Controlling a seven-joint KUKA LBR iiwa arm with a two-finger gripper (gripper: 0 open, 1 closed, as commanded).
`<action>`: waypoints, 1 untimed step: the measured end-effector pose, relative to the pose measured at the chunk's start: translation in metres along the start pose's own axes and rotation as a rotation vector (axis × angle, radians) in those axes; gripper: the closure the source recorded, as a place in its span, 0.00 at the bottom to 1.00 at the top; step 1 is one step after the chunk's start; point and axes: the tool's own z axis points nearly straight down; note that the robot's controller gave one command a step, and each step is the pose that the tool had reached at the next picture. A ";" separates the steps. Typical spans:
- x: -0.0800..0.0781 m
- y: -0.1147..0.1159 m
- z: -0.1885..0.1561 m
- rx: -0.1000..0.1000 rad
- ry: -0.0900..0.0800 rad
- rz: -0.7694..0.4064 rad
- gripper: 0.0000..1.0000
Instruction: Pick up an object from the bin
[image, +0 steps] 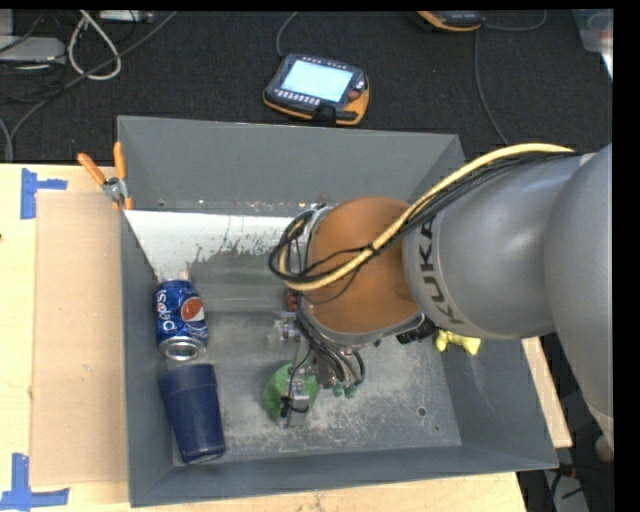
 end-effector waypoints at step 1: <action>-0.013 -0.049 0.086 0.002 0.007 0.021 0.00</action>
Offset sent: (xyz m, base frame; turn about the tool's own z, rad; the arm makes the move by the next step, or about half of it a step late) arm 0.0057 -0.0486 -0.0838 0.0010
